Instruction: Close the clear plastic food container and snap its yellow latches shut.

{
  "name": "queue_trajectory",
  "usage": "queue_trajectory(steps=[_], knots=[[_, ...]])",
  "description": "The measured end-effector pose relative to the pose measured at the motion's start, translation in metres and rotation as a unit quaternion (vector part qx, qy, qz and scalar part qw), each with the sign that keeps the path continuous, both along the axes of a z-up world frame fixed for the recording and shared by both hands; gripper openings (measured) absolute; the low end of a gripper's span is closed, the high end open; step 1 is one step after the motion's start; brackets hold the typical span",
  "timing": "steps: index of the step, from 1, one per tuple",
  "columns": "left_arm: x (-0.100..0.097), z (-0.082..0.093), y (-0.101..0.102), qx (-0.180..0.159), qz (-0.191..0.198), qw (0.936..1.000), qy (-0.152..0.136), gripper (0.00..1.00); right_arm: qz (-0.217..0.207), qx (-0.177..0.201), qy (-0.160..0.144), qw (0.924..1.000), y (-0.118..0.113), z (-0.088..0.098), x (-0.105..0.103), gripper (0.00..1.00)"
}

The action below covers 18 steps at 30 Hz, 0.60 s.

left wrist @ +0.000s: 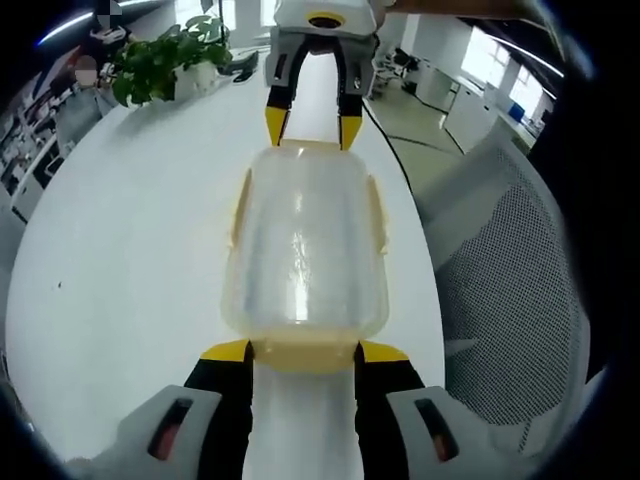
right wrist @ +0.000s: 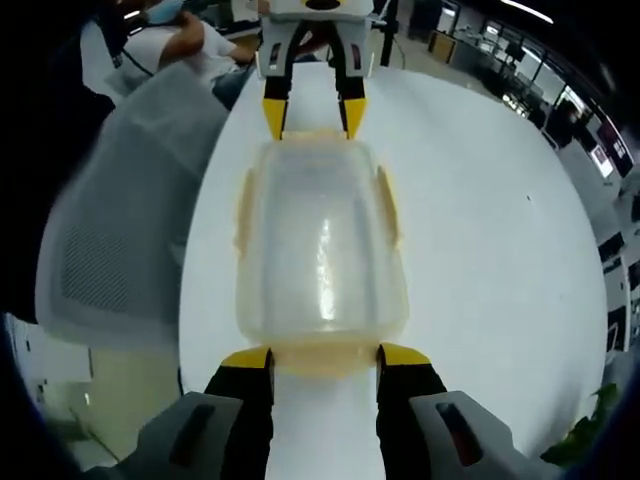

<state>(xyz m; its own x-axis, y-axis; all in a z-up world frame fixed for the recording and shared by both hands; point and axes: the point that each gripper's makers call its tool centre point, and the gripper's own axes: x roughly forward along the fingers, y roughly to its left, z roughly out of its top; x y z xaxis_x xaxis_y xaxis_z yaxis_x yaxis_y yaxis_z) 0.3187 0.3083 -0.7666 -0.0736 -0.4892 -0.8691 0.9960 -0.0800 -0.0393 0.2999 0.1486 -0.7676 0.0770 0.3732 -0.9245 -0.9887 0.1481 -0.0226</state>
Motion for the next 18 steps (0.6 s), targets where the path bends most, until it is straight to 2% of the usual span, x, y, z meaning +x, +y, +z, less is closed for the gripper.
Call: queue_trajectory(steps=[18], knots=[[0.001,-0.009,-0.005,0.010,-0.005,0.9999,-0.011,0.39,-0.009,0.009,-0.006,0.9999,-0.003,-0.010,-0.002,0.39]])
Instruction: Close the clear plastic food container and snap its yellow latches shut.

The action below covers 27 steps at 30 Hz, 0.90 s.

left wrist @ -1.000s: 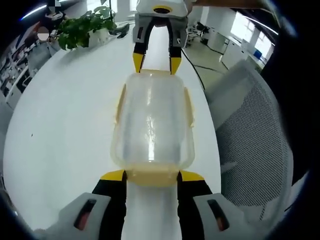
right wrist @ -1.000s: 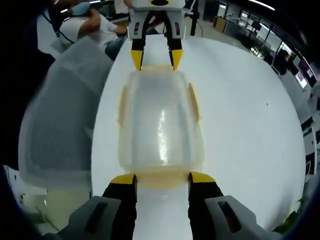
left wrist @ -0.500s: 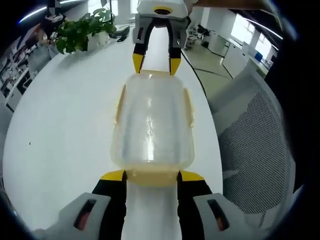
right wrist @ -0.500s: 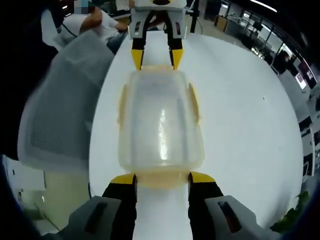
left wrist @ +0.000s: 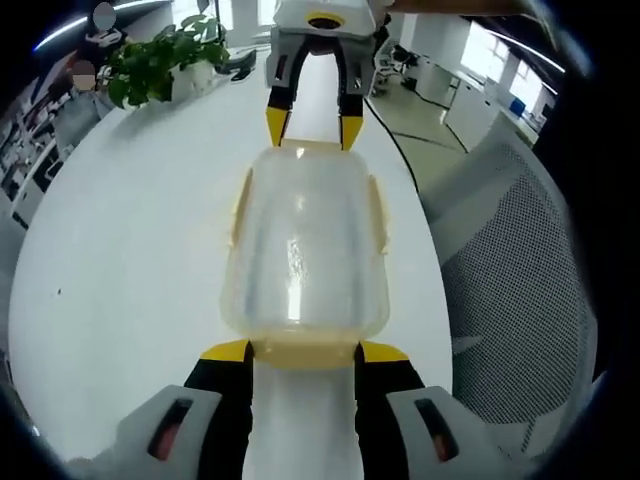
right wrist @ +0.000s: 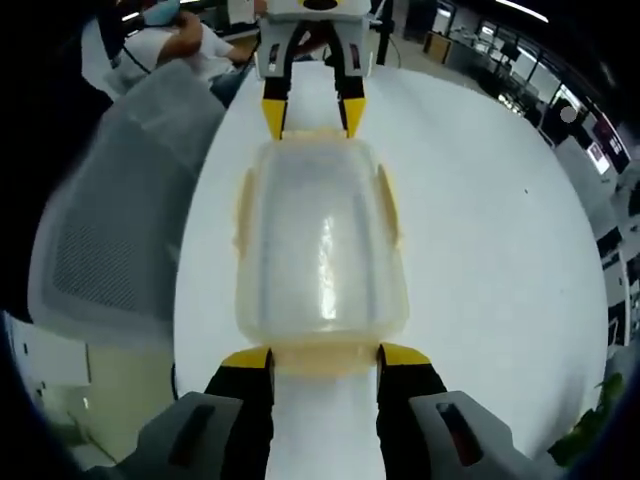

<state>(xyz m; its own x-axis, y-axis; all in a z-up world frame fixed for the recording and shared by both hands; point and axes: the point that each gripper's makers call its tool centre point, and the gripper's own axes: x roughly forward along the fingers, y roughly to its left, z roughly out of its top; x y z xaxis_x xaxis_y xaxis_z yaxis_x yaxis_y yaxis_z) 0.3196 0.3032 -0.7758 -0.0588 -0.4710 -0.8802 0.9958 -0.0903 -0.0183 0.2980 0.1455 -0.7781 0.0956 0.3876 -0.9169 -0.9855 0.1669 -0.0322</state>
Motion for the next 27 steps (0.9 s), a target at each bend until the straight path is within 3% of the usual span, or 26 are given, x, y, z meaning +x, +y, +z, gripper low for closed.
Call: queue_trajectory(steps=[12,18,27], knots=[[0.000,-0.003,0.001,0.003,0.000,1.0000,-0.003,0.39,0.006,0.010,0.006,0.9999,0.000,-0.001,-0.001,0.40],[0.000,-0.003,0.000,-0.011,0.009,0.9999,0.005,0.40,0.010,0.005,-0.008,0.9999,-0.006,-0.003,0.002,0.41],[0.000,-0.007,0.004,-0.004,0.013,0.9999,0.004,0.37,-0.023,0.018,0.003,0.9996,-0.016,-0.003,0.001,0.41]])
